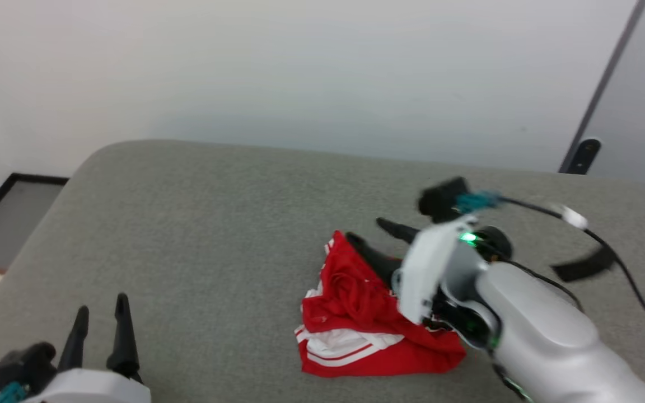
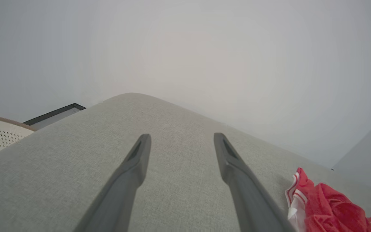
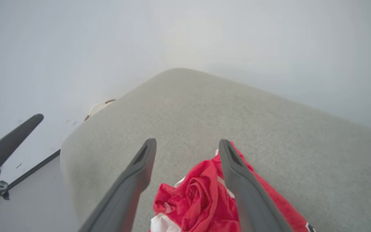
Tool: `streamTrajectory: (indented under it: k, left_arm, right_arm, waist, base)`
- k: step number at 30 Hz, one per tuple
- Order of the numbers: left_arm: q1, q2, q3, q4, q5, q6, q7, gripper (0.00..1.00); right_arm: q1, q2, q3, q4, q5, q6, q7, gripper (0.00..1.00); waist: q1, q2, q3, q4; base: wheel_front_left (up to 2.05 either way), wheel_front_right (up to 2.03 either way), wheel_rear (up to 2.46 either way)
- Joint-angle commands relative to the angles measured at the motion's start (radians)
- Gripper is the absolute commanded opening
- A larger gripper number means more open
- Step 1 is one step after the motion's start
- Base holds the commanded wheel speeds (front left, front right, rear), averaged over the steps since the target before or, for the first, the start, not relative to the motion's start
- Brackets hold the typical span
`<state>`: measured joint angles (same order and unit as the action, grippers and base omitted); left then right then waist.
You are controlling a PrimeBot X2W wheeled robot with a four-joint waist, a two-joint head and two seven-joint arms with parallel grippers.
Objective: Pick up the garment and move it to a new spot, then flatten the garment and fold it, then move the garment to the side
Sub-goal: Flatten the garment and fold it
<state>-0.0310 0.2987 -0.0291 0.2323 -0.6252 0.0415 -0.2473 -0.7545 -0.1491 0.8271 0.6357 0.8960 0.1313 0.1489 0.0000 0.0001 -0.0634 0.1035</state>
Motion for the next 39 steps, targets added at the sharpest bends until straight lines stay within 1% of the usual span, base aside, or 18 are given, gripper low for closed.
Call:
streamTrajectory:
  k: [1, 5, 10, 13, 16, 19, 26, 27, 29, 32, 36, 39]
  left_arm:
    - [0.022, -0.005, 0.002, -0.007, 0.005, 0.006, -0.005, 1.00]
    - [0.055, -0.021, 0.008, -0.022, 0.011, 0.010, -0.009, 1.00]
    - [0.072, -0.041, -0.012, -0.024, 0.035, 0.001, -0.015, 1.00]
    - [0.071, -0.052, -0.025, -0.015, 0.058, -0.005, -0.016, 1.00]
    - [0.065, -0.063, -0.034, -0.008, 0.076, -0.012, -0.017, 1.00]
    - [0.060, -0.067, -0.040, -0.005, 0.103, -0.024, -0.018, 1.00]
    - [0.064, -0.087, -0.012, -0.032, 0.167, -0.066, -0.018, 1.00]
    - [0.064, -0.087, -0.012, -0.032, 0.167, -0.066, -0.018, 1.00]
    - [0.069, -0.096, -0.001, -0.036, 0.183, -0.077, -0.018, 1.00]
    - [0.067, -0.103, 0.011, -0.042, 0.211, -0.095, -0.018, 1.00]
    - [0.068, -0.121, 0.017, -0.045, 0.255, -0.108, -0.018, 1.00]
    - [0.070, -0.138, 0.025, -0.055, 0.289, -0.117, -0.018, 1.00]
  right_arm:
    - [0.032, -0.025, 0.009, -0.039, -0.011, -0.001, -0.046, 1.00]
    - [0.098, -0.111, 0.011, -0.132, -0.021, -0.001, -0.180, 1.00]
    - [0.173, -0.186, -0.016, -0.161, -0.060, -0.001, -0.326, 1.00]
    - [0.215, -0.206, -0.046, -0.161, -0.087, -0.001, -0.383, 1.00]
    - [0.263, -0.219, -0.089, -0.156, -0.134, -0.001, -0.408, 1.00]
    - [0.312, -0.217, -0.163, -0.158, -0.173, -0.001, -0.414, 1.00]
    - [0.478, -0.171, -0.427, -0.251, -0.281, -0.001, -0.414, 1.00]
    - [0.478, -0.171, -0.427, -0.251, -0.281, -0.001, -0.414, 1.00]
    - [0.524, -0.150, -0.485, -0.280, -0.317, -0.001, -0.414, 1.00]
    - [0.580, -0.132, -0.544, -0.310, -0.367, -0.001, -0.415, 1.00]
    - [0.639, -0.107, -0.602, -0.357, -0.429, -0.001, -0.415, 1.00]
    - [0.684, -0.084, -0.644, -0.394, -0.451, -0.001, -0.415, 1.00]
  waist:
    - [0.0000, -0.0001, -0.012, -0.034]
    - [0.0000, -0.0001, -0.018, -0.070]
    - [0.0000, -0.0001, -0.020, -0.105]
    - [0.0000, -0.0001, -0.019, -0.117]
    - [0.0000, -0.0001, -0.016, -0.125]
    - [0.0000, -0.0001, -0.013, -0.129]
    - [0.0000, -0.0001, -0.012, -0.128]
    - [0.0000, -0.0001, -0.012, -0.128]
    - [0.0000, -0.0001, -0.012, -0.129]
    - [0.0000, -0.0001, -0.012, -0.130]
    - [0.0000, -0.0001, -0.011, -0.131]
    - [0.0000, -0.0001, -0.010, -0.128]
  base:
    - [0.00, 0.00, 0.00]
    - [0.00, 0.00, 0.00]
    - [0.00, 0.00, 0.00]
    - [0.00, 0.00, 0.00]
    - [0.00, 0.00, 0.00]
    - [0.00, 0.00, 0.00]
    - [0.00, 0.00, 0.00]
    - [0.00, 0.00, 0.00]
    - [0.00, 0.00, 0.00]
    - [0.00, 0.00, 0.00]
    - [0.00, 0.00, 0.00]
    - [0.00, 0.00, 0.00]
